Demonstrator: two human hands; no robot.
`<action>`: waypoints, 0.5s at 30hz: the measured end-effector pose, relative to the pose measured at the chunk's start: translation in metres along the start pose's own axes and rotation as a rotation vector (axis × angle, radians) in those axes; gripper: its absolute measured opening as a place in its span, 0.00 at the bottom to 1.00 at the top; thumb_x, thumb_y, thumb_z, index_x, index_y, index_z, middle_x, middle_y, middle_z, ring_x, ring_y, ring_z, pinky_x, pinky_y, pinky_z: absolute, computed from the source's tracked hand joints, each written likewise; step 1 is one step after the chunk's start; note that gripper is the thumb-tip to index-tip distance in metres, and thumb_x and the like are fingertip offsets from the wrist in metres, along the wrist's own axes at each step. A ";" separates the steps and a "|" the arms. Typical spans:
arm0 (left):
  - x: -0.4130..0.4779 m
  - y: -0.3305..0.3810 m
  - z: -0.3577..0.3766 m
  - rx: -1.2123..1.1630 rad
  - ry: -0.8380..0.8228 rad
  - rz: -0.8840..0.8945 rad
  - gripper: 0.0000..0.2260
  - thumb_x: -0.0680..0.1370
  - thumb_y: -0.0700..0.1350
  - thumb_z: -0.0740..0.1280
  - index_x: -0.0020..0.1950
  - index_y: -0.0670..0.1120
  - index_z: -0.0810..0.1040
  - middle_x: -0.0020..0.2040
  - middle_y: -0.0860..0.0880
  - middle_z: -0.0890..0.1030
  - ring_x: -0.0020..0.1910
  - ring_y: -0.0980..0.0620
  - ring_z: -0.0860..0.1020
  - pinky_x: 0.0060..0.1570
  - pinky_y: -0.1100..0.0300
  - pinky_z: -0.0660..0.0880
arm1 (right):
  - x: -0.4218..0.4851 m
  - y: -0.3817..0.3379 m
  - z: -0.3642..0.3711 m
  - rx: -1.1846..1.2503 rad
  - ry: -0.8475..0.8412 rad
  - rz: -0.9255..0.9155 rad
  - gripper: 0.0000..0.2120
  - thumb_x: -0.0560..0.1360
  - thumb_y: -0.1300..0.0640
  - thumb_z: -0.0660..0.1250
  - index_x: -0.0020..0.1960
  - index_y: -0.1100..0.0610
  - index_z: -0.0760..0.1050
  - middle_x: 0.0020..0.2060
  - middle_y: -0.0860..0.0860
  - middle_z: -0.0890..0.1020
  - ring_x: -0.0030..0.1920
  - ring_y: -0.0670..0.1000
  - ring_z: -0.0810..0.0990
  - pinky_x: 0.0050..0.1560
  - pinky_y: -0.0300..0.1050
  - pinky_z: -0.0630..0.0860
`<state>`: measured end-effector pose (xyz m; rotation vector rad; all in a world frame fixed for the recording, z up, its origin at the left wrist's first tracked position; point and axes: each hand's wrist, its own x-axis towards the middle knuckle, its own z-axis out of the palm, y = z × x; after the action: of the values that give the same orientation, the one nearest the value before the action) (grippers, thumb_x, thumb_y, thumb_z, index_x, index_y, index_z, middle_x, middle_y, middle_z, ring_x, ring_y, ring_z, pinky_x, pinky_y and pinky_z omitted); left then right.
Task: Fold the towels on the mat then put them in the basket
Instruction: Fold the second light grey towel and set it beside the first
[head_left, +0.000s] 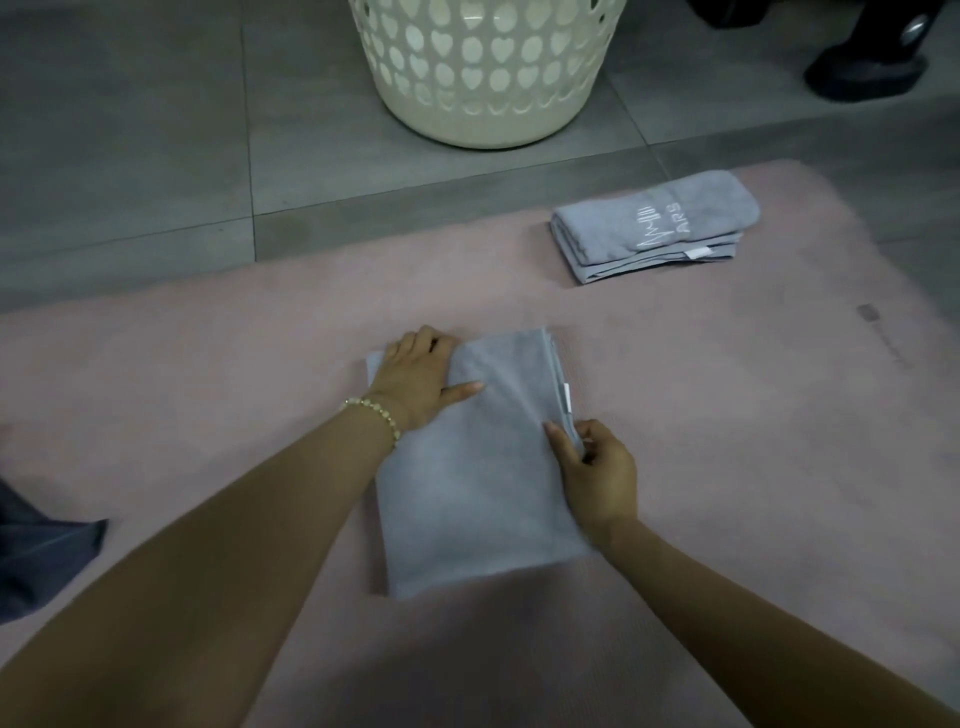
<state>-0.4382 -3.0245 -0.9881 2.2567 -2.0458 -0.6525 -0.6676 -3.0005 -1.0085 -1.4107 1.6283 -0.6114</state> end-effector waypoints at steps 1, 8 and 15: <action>0.009 0.000 -0.007 0.003 -0.057 -0.011 0.35 0.73 0.67 0.60 0.72 0.46 0.63 0.66 0.43 0.69 0.65 0.44 0.66 0.64 0.55 0.60 | 0.001 0.001 -0.001 0.020 -0.001 0.021 0.14 0.74 0.46 0.68 0.40 0.57 0.75 0.30 0.50 0.78 0.30 0.48 0.73 0.32 0.41 0.70; 0.032 0.009 -0.078 -0.194 -0.749 -0.137 0.23 0.65 0.57 0.77 0.55 0.48 0.80 0.53 0.50 0.83 0.52 0.49 0.81 0.58 0.53 0.76 | 0.003 0.001 -0.007 0.092 -0.084 0.041 0.12 0.72 0.47 0.70 0.38 0.54 0.74 0.28 0.46 0.77 0.26 0.40 0.73 0.31 0.33 0.72; -0.035 0.016 -0.129 -0.739 -0.853 -0.223 0.13 0.74 0.42 0.68 0.59 0.46 0.78 0.54 0.46 0.83 0.52 0.47 0.82 0.54 0.52 0.79 | -0.002 -0.009 -0.023 0.067 -0.188 0.000 0.11 0.74 0.50 0.69 0.46 0.57 0.75 0.34 0.51 0.76 0.34 0.47 0.73 0.36 0.37 0.72</action>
<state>-0.4140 -3.0261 -0.8552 1.8742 -1.2975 -2.2273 -0.6821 -3.0052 -0.9890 -1.3762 1.4473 -0.5124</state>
